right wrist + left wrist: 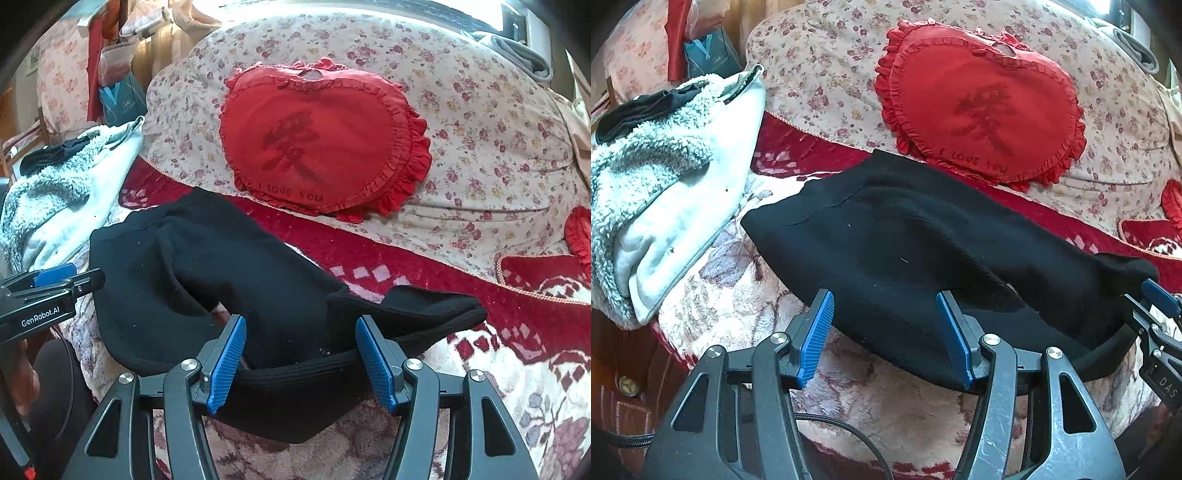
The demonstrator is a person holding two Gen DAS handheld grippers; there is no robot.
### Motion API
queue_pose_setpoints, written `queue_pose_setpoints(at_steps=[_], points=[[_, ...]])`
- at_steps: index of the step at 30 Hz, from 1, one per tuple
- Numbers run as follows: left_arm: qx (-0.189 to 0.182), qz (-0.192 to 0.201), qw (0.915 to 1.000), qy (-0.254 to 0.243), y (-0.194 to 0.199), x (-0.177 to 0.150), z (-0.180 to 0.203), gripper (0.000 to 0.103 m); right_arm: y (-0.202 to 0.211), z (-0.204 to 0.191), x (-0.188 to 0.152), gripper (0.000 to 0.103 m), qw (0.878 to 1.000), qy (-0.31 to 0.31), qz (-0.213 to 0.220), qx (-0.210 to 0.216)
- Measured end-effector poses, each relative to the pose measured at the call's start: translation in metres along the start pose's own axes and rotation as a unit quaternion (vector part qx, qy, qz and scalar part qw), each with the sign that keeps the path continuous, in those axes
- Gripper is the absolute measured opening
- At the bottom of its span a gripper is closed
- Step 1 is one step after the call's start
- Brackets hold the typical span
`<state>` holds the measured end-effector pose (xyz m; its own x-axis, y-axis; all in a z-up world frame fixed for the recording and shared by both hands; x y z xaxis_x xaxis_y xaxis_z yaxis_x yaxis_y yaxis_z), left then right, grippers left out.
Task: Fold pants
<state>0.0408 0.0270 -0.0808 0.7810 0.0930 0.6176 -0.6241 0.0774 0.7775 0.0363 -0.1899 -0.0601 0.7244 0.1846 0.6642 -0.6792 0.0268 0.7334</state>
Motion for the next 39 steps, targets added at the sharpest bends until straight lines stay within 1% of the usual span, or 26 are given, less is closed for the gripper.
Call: queue_pose_setpoints(at_steps=[13,27,33,39], points=[[-0.001,-0.003,1.0,0.006,-0.002,0.0,-0.006,0.057,0.001,-0.004,-0.002,0.06,1.0,-0.001,-0.003,0.007],[0.002,-0.011,0.9997,0.023,-0.006,0.002,-0.022,0.057,-0.003,-0.023,-0.001,0.06,0.999,0.012,-0.012,0.028],[0.006,-0.018,0.9988,0.046,-0.008,0.003,-0.045,0.057,-0.004,-0.039,-0.001,0.06,0.998,0.02,-0.016,0.05],[0.006,-0.027,0.9958,0.088,-0.011,0.003,-0.075,0.057,-0.005,-0.07,0.0,0.06,0.995,0.035,-0.019,0.093]])
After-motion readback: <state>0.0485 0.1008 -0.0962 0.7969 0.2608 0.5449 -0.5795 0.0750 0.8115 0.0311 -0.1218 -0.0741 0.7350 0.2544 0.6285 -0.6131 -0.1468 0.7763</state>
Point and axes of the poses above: each gripper's, at about its wrist camera, not at the fingertips, and y roughly against the way its jaws point, z to its right, x to its top, the point moved 9 cm from there along -y, roughly the way its jaws point, and after that the axes turned 5 degrees about -x, right-handed, at the moved point
